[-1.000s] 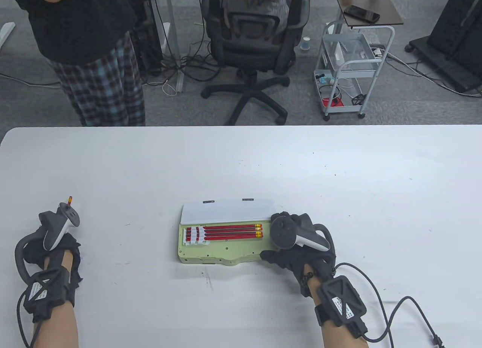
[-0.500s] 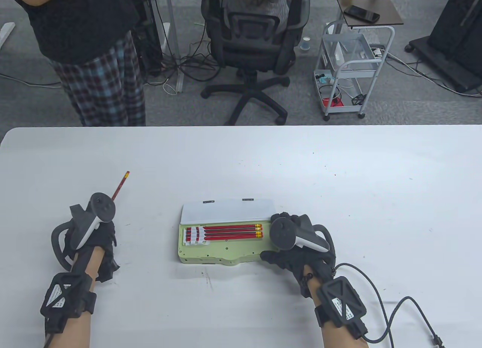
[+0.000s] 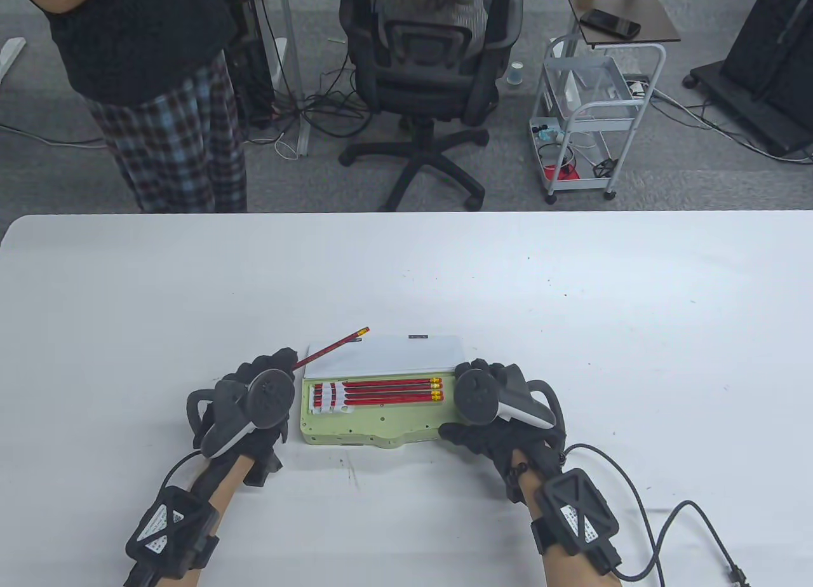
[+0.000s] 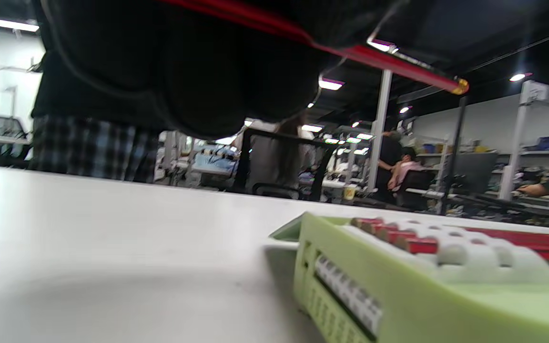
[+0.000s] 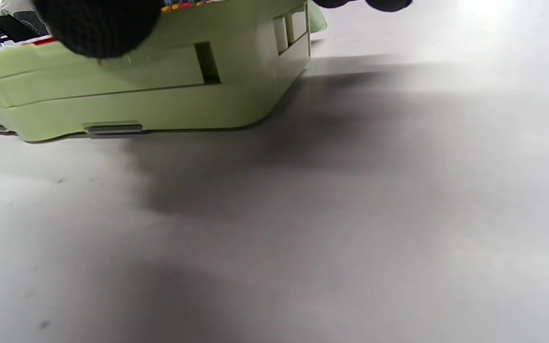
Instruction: Organize multifunction pencil case
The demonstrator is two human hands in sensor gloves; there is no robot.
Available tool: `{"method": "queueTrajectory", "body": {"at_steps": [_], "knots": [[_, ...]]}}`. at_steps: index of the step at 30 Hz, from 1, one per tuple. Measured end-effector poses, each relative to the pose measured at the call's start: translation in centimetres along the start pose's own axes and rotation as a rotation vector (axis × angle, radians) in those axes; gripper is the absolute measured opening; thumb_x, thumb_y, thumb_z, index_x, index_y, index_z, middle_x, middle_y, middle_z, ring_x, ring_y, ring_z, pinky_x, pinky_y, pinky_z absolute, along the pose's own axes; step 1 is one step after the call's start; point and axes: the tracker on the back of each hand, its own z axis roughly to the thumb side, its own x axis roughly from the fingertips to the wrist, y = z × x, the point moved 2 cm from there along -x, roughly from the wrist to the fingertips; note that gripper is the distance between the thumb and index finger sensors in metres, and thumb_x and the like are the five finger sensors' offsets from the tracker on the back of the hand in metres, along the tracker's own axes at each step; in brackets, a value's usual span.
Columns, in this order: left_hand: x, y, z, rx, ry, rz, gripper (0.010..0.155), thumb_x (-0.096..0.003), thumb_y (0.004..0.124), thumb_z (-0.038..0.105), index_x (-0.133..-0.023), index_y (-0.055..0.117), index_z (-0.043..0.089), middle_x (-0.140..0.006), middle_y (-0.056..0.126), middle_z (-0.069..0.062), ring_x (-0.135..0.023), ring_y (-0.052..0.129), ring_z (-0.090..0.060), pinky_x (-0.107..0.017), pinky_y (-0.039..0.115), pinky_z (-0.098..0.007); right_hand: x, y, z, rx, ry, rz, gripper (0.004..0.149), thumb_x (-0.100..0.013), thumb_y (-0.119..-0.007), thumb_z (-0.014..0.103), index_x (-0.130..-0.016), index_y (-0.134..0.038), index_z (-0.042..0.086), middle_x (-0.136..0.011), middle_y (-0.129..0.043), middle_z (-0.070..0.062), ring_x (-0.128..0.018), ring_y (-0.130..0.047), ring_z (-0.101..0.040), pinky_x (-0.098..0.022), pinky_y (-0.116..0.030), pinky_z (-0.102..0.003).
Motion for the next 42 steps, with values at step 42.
{"method": "queueTrajectory", "body": {"at_steps": [42], "knots": [[0.5, 1.0, 3.2, 0.204, 0.279, -0.168, 0.063, -0.0480, 0.070, 0.042, -0.105, 0.055, 0.020, -0.098, 0.083, -0.010, -0.083, 0.091, -0.034, -0.062, 0.074, -0.062, 2.3, 3.4, 6.1, 0.139, 0.200, -0.562, 0.044, -0.050, -0.075, 0.029, -0.092, -0.079, 0.017, -0.080, -0.090, -0.012, -0.062, -0.098, -0.033, -0.052, -0.085, -0.049]]}}
